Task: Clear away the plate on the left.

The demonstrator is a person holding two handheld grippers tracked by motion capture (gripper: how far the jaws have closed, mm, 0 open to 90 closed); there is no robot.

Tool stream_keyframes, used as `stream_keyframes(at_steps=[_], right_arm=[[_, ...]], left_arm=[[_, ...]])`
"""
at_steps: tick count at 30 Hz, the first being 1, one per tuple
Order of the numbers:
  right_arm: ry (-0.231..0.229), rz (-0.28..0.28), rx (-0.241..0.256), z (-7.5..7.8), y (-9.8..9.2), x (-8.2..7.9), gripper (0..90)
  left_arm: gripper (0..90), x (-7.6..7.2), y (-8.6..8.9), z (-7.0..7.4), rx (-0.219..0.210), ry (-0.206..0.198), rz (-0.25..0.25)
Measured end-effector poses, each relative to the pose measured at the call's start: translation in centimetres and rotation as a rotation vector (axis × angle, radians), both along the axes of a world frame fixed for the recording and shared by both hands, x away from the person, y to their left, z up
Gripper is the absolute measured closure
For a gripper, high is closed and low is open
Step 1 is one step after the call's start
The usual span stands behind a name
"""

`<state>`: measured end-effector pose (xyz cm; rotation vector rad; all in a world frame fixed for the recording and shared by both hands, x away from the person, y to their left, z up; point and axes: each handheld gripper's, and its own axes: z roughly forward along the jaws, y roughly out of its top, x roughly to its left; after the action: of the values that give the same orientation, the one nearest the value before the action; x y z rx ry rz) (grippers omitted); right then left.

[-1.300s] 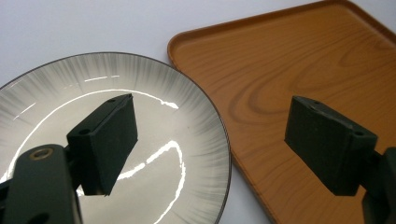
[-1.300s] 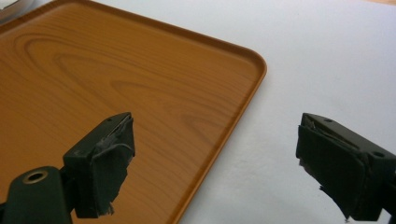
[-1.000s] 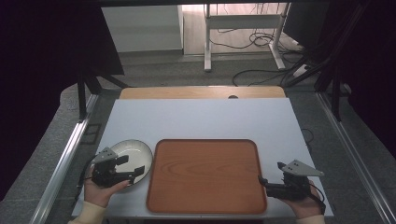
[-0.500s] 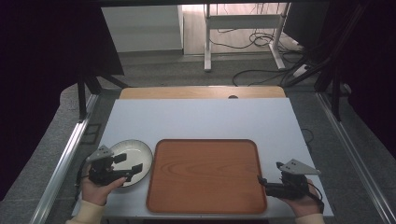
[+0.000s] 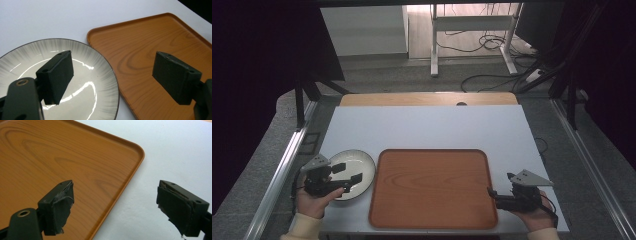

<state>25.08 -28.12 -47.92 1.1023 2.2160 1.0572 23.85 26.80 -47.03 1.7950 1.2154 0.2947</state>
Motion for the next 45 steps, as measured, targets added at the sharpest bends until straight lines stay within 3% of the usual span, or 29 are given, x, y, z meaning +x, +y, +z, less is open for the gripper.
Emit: stream_keyframes(at_steps=[8, 11, 23, 26, 27, 29, 33, 36, 43, 45], right_arm=[[-0.004, 0.002, 0.002, 0.0, -0.1, 0.1, 15.1], [-0.004, 0.002, -0.001, 0.0, -0.1, 0.1, 15.1], [-0.001, 0.001, -0.004, 0.0, -0.2, 0.1, 15.1], [0.000, -0.004, -0.001, 0.0, -0.2, 0.2, 15.1], [0.002, -0.006, -0.003, 0.0, -0.3, 0.3, 15.1], [0.003, -0.005, -0.006, -0.1, -0.4, 0.3, 15.1], [0.005, -0.007, -0.004, -0.1, -0.4, 0.4, 15.2], [0.005, -0.004, -0.011, -0.1, -0.4, 0.4, 15.2], [0.009, -0.009, -0.019, -0.2, -0.6, 0.5, 15.1], [0.008, -0.011, -0.020, -0.2, -0.7, 0.4, 15.2]], left_arm=[[16.7, 0.7, -0.3, 0.5, 0.035, -0.017, -0.005], [16.8, 1.5, -0.2, 0.4, 0.075, -0.012, 0.006], [19.6, 3.0, 0.6, -0.2, 0.105, 0.012, 0.044], [20.8, 3.4, 1.2, -0.7, 0.107, 0.023, 0.078], [21.5, 3.5, 1.3, -0.9, 0.157, 0.012, 0.108], [22.0, 3.6, 1.6, -1.2, 0.119, 0.023, 0.101], [22.1, 3.8, 2.3, -1.8, 0.118, 0.046, 0.117], [22.3, 3.8, 3.4, -2.0, 0.090, 0.047, 0.142], [22.6, 4.1, 4.4, -2.2, 0.108, 0.043, 0.161], [26.4, 4.2, 4.9, -2.4, 0.121, 0.041, 0.172]])
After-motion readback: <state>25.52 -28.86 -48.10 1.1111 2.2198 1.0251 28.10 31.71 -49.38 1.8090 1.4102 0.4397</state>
